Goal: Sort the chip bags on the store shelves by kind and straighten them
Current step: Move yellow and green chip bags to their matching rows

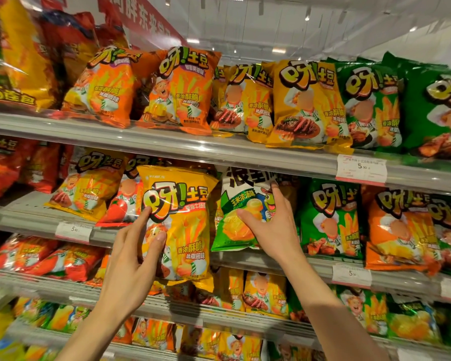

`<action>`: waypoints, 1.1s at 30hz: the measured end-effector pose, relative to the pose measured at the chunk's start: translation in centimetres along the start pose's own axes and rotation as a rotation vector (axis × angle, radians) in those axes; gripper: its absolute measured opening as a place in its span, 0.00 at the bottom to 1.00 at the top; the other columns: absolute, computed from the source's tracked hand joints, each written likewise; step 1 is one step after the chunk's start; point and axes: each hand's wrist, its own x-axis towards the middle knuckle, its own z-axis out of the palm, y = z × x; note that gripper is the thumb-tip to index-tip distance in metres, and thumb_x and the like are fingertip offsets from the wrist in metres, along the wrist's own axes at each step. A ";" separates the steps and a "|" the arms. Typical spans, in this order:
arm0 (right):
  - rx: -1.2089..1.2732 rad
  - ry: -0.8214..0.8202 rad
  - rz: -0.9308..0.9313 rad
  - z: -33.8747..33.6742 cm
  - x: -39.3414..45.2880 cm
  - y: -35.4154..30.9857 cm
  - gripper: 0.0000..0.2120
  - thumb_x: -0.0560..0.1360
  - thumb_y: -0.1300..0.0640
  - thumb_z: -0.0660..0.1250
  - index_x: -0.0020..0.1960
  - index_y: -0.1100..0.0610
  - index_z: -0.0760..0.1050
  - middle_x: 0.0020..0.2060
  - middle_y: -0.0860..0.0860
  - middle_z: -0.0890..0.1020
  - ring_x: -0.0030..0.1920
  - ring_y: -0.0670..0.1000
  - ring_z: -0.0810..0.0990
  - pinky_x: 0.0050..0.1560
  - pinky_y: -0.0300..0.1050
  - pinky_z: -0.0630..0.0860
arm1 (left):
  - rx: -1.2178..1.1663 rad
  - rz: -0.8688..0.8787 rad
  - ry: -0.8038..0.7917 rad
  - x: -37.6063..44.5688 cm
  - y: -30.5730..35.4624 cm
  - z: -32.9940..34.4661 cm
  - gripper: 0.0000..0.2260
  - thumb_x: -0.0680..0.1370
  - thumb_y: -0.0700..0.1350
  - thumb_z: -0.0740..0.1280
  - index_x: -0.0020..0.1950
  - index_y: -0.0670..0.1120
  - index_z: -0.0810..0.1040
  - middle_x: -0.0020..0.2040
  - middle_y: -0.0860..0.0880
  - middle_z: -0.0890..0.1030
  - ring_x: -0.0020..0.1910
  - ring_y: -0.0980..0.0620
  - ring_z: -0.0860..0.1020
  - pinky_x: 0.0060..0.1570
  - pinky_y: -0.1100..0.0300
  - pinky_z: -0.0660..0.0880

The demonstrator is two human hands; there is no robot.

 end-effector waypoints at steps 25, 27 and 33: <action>-0.475 0.325 0.054 -10.2 -7.0 5.1 0.48 0.74 0.31 0.64 0.82 0.45 0.41 0.81 0.55 0.52 0.79 0.56 0.52 0.77 0.59 0.55 | -0.011 0.182 -0.098 1.6 6.0 10.9 0.27 0.80 0.66 0.53 0.79 0.63 0.55 0.70 0.48 0.69 0.54 0.63 0.69 0.62 0.49 0.70; -0.481 0.330 0.097 -10.9 -7.2 5.8 0.48 0.74 0.30 0.62 0.82 0.44 0.39 0.81 0.55 0.50 0.80 0.56 0.50 0.78 0.59 0.53 | -0.001 0.184 -0.109 2.1 7.0 12.4 0.28 0.81 0.66 0.52 0.80 0.61 0.55 0.68 0.45 0.70 0.60 0.50 0.74 0.61 0.47 0.72; -0.465 0.343 0.188 -13.1 -7.1 7.8 0.49 0.73 0.29 0.62 0.81 0.43 0.38 0.81 0.55 0.49 0.80 0.57 0.50 0.78 0.60 0.53 | 0.081 0.195 -0.132 4.5 8.9 16.8 0.26 0.82 0.60 0.53 0.79 0.52 0.57 0.68 0.39 0.69 0.64 0.39 0.72 0.57 0.47 0.73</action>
